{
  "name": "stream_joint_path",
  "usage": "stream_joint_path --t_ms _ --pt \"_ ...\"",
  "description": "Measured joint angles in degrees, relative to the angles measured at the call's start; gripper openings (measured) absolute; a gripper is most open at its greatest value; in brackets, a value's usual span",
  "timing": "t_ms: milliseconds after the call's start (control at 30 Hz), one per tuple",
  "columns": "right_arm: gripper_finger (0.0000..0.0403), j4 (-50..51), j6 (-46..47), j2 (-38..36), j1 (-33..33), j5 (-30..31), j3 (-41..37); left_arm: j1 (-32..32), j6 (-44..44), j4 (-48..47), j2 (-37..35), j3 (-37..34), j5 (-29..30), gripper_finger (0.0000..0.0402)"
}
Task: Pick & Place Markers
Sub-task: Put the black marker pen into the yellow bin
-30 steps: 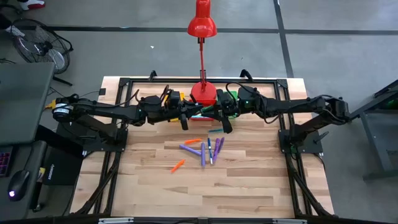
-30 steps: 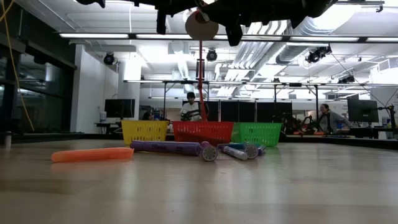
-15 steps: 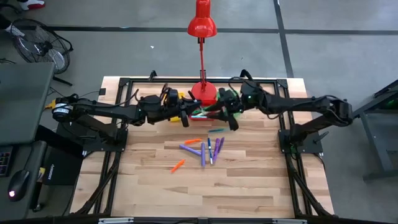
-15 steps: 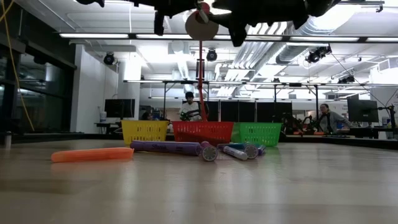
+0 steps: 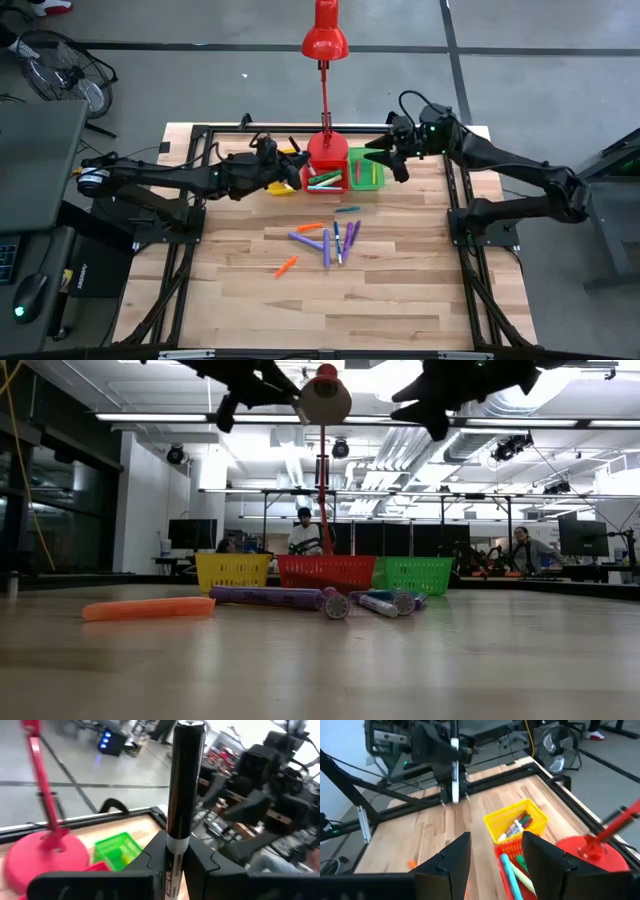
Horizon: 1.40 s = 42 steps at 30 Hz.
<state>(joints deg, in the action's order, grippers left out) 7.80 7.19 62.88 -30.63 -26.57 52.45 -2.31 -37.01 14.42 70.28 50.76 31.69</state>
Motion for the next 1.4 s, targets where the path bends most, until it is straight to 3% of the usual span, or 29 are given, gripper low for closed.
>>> stream_joint_path --t_ms 300,433,667,800,900,1167,1400 --pt "0.0165 6.92 -2.96 -2.91 -2.70 0.02 0.00 0.00 -1.20 -6.57 -5.60 0.38 6.99 0.0031" --pt "0.0164 8.89 -3.46 -3.00 -3.35 0.01 0.00 -2.19 -3.54 -17.75 -6.80 4.56 7.45 0.0031" --pt "0.0162 10.18 -4.58 -3.00 -3.54 0.02 0.00 -11.78 -15.51 -42.22 -2.19 16.83 -4.85 0.0031" --pt "0.0161 10.15 -4.69 -3.00 -3.53 0.02 0.00 -16.82 -20.63 -50.58 0.62 19.67 -14.24 0.0031" --pt "0.0157 10.18 -4.69 -3.00 -3.52 0.04 0.00 -19.63 -22.89 -51.74 2.28 20.15 -19.72 0.0031" --pt "0.0159 10.26 -4.69 -3.00 -3.52 0.02 0.00 -25.62 -28.27 -60.98 6.37 20.04 -25.21 0.0031" --pt "0.0154 10.33 -4.74 -3.00 -3.50 0.02 0.00 -27.08 -30.83 -63.63 11.07 20.05 -27.93 0.0031"
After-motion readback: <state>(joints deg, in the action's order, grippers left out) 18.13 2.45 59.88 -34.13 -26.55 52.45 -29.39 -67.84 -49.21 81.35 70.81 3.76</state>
